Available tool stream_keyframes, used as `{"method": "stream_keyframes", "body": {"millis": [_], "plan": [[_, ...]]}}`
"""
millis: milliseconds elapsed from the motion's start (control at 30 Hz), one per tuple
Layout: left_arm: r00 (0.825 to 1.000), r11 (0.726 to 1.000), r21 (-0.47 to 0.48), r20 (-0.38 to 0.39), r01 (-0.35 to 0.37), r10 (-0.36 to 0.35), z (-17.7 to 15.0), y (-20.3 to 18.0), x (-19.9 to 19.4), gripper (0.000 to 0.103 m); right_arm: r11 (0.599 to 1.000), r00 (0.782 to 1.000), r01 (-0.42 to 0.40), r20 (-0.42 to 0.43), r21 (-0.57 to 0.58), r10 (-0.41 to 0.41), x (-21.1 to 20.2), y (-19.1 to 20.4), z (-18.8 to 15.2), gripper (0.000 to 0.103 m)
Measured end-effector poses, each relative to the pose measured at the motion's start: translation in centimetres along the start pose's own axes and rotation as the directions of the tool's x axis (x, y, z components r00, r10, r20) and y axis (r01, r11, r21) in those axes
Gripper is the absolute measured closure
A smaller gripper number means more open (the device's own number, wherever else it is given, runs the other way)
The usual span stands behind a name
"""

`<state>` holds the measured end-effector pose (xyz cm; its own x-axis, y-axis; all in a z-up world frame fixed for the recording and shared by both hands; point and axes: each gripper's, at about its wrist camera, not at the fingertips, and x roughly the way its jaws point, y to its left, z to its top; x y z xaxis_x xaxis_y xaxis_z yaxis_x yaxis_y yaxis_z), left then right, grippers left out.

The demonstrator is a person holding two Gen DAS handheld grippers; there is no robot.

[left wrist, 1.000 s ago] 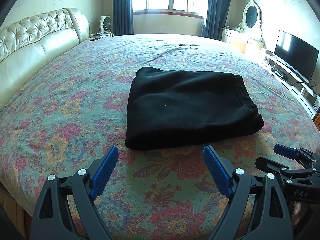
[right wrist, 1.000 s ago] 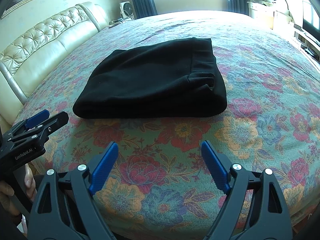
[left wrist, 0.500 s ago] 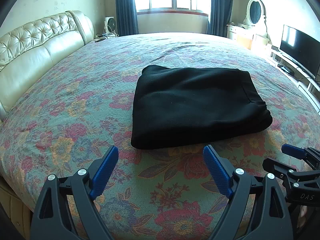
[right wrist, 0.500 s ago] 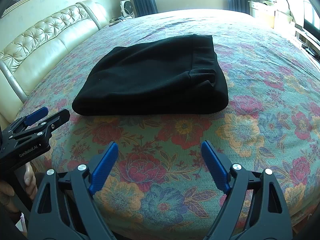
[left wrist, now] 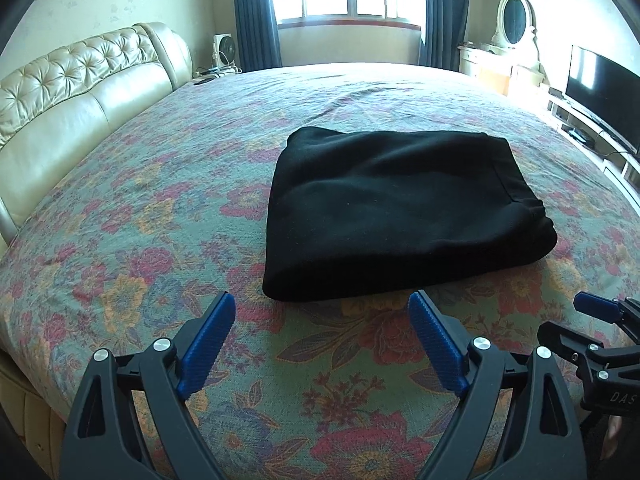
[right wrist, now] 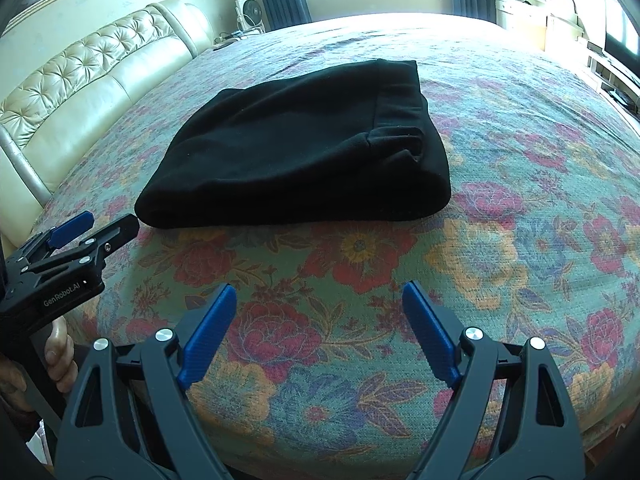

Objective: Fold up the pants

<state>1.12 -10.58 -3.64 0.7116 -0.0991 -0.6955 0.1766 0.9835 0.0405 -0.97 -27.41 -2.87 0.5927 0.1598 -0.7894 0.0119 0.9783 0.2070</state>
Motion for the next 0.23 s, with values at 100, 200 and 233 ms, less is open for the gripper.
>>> {"method": "stream_keyframes", "body": {"millis": [100,200,233], "plan": [[1.0,1.0,0.004,-0.004,0.024,-0.024,0.28,-0.01,-0.18,0.016,1.0,1.0,0.0,0.002,0.006,0.0,-0.09,-0.32,0.02,0.018],[1.0,1.0,-0.002,0.005,0.023,-0.023,0.47,0.06,-0.41,0.016,1.0,1.0,0.0,0.003,0.01,0.0,-0.19,-0.58,0.05,0.018],[0.999,0.999,-0.013,-0.001,0.033,-0.033,0.55,0.17,-0.36,0.016,1.0,1.0,0.0,0.003,0.012,0.0,-0.23,-0.64,0.06,0.018]]}}
